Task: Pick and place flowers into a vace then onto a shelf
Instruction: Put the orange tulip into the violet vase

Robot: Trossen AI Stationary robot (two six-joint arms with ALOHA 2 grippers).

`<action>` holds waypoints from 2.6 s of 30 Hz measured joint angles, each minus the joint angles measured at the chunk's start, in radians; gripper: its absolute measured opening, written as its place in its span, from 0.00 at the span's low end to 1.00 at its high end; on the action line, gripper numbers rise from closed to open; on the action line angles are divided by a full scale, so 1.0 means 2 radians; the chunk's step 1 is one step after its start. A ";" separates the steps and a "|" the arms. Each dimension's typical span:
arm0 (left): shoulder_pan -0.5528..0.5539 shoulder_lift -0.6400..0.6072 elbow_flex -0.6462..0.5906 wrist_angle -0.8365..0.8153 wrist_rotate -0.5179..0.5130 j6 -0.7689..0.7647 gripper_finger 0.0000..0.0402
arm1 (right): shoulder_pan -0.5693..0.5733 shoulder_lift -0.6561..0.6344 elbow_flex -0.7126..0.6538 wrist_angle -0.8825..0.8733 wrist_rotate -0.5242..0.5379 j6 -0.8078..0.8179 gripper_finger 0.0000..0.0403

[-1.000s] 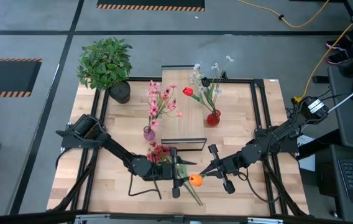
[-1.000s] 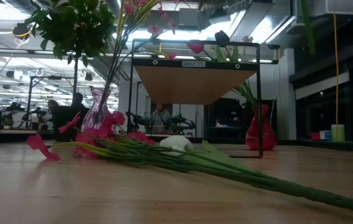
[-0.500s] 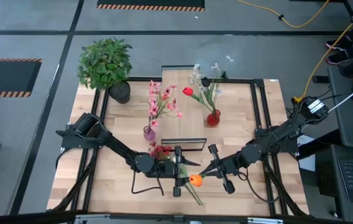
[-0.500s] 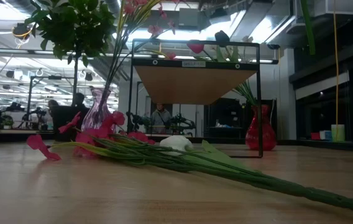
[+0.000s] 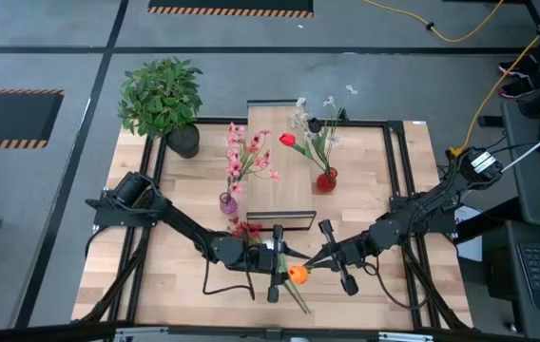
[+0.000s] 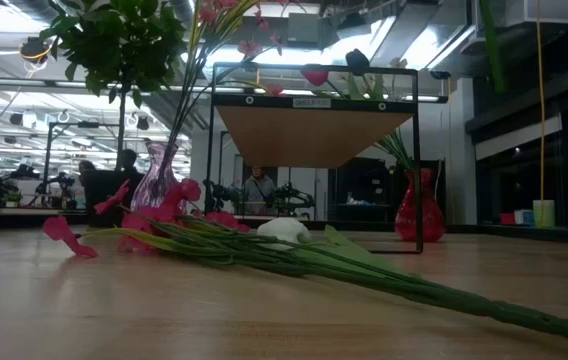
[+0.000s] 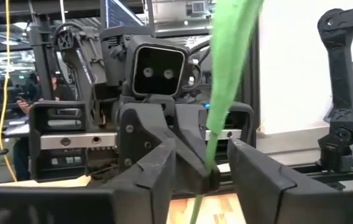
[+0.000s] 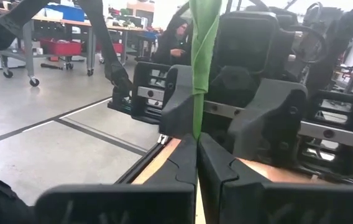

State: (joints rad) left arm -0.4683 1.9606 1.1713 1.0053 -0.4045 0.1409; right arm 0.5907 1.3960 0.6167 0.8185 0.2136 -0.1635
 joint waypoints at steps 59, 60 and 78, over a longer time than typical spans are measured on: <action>-0.133 -0.227 -0.179 -0.134 -0.378 -0.001 0.01 | -0.001 -0.056 0.000 -0.084 0.018 -0.024 0.01; -0.137 -0.234 -0.188 -0.134 -0.388 -0.007 0.01 | -0.001 -0.053 0.000 -0.084 0.025 -0.024 0.01; -0.190 -0.315 -0.214 -0.138 -0.582 0.066 0.01 | -0.004 -0.049 -0.141 0.131 0.054 0.026 0.01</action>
State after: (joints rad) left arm -0.8479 1.3304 0.7425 0.7300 -1.5692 0.2737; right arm 0.5836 1.2976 0.3355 1.0810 0.3214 -0.1108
